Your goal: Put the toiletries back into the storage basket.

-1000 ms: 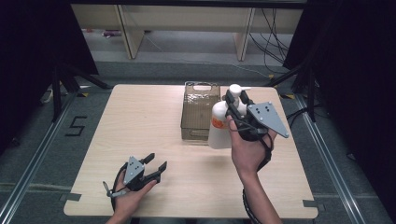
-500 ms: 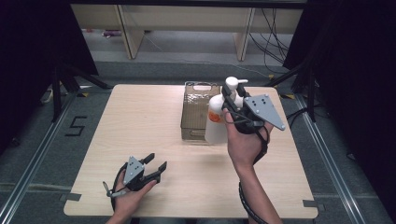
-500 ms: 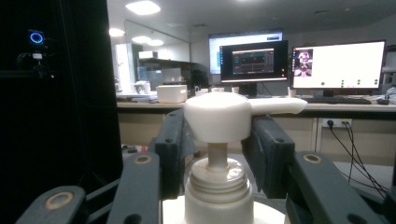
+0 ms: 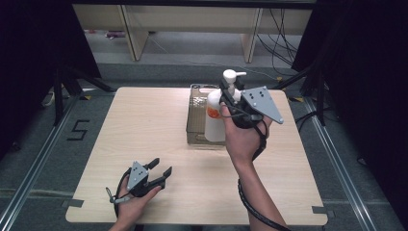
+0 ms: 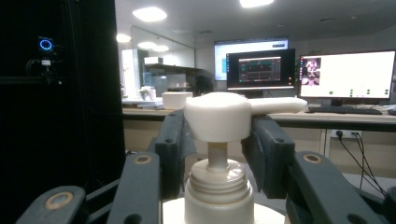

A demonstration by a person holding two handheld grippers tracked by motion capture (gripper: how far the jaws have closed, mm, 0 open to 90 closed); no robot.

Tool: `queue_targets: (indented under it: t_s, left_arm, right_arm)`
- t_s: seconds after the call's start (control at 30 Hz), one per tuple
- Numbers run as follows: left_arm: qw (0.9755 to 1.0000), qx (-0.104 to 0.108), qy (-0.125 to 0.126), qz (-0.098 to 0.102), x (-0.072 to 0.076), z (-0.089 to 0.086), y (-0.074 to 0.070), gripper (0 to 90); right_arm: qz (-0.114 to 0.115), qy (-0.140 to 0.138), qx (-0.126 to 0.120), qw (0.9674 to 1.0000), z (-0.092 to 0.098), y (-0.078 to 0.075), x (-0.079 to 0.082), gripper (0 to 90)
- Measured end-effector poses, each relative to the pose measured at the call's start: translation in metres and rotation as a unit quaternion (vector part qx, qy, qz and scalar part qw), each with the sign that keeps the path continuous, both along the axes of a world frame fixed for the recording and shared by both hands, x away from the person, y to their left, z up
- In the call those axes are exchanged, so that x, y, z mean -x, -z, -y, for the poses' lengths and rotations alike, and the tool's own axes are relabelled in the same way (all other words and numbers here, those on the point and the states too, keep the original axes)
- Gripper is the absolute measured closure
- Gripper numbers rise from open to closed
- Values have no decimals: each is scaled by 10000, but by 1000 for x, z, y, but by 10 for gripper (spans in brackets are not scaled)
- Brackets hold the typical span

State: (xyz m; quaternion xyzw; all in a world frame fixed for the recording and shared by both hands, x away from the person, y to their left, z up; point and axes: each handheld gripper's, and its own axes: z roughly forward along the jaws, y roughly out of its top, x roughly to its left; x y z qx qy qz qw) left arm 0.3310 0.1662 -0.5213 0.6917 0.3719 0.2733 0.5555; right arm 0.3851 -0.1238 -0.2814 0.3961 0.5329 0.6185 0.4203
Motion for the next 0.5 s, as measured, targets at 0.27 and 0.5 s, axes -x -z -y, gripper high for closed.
queue_targets:
  t_s: [0.27, 0.5]
  left_arm:
    - [10000, 12, -9, -11, 0, 0, 0, 391]
    - [10000, 33, -24, -10, 0, 0, 0, 391]
  right_arm:
    - [0, 17, -72, 10000, -6, 0, -8, 604]
    - [-59, 87, -20, 9999, -12, 0, -16, 604]
